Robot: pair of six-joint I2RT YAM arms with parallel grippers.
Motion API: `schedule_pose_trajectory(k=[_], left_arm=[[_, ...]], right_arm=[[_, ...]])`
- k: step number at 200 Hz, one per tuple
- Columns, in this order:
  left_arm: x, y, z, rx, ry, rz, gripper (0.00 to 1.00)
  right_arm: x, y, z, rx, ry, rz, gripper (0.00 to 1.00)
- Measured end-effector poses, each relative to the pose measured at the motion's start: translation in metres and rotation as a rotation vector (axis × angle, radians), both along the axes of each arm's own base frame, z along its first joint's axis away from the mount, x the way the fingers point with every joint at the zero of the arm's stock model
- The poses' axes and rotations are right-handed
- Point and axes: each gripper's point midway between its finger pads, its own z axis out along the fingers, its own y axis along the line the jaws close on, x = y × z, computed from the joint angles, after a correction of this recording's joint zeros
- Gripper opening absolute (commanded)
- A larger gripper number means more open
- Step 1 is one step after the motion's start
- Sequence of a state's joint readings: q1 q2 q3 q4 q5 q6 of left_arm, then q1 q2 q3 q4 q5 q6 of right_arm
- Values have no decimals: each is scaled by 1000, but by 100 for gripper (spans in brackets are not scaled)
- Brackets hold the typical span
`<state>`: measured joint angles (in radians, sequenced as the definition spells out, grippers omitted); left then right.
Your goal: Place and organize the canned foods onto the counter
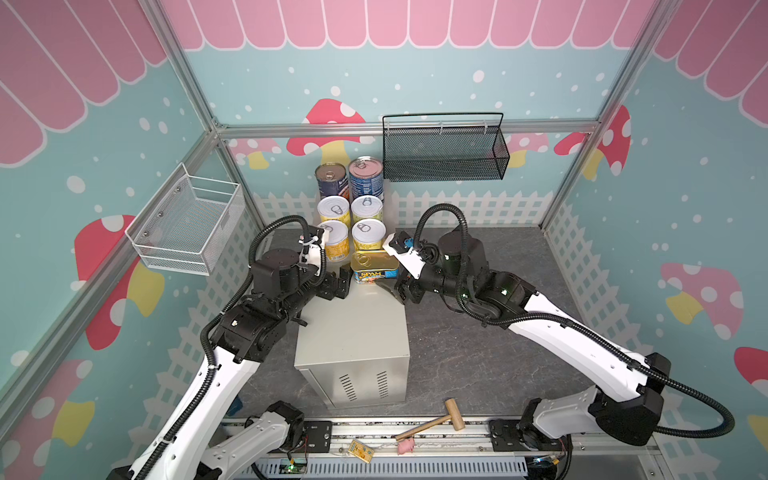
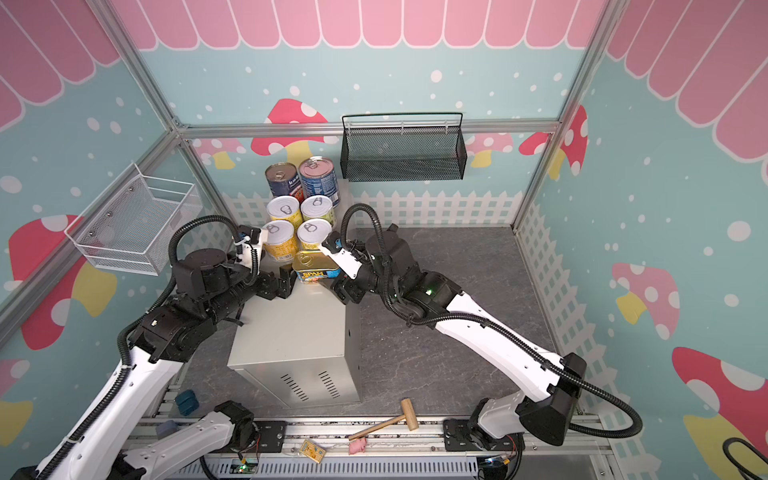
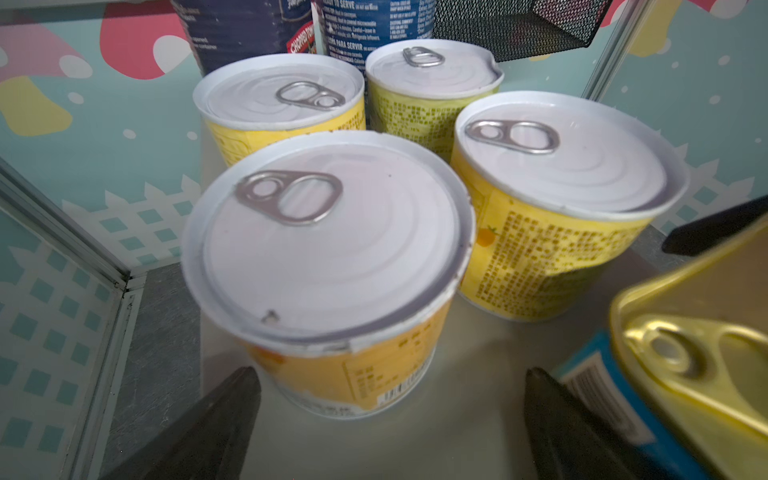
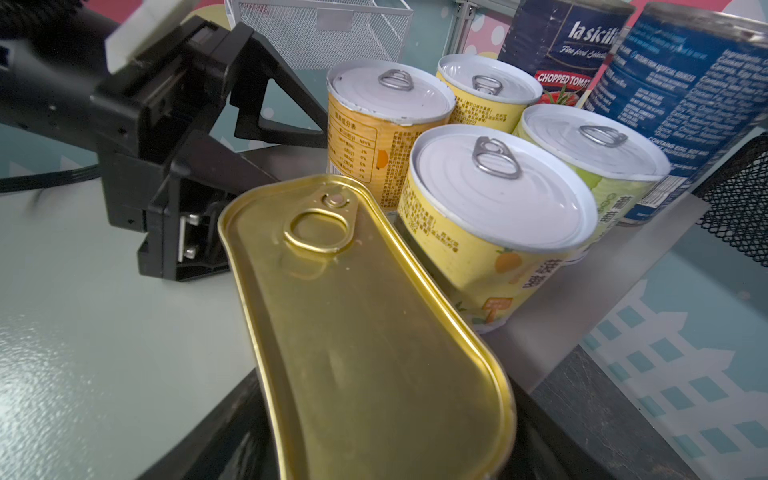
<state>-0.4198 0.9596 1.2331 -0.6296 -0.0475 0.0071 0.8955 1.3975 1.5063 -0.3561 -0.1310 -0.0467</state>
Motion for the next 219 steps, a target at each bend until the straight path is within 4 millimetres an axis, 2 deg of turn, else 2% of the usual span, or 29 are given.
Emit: schedule_pose_trajectory(k=[140, 177, 219], left_arm=[[2, 5, 2, -11, -3, 12, 99], [-10, 11, 7, -16, -16, 14, 99], [-33, 22, 13, -20, -28, 23, 99]], right_arm=[[3, 0, 0, 17, 1, -8, 82], [-5, -9, 0, 16, 3, -4, 84], [-27, -29, -2, 10, 16, 18, 86]])
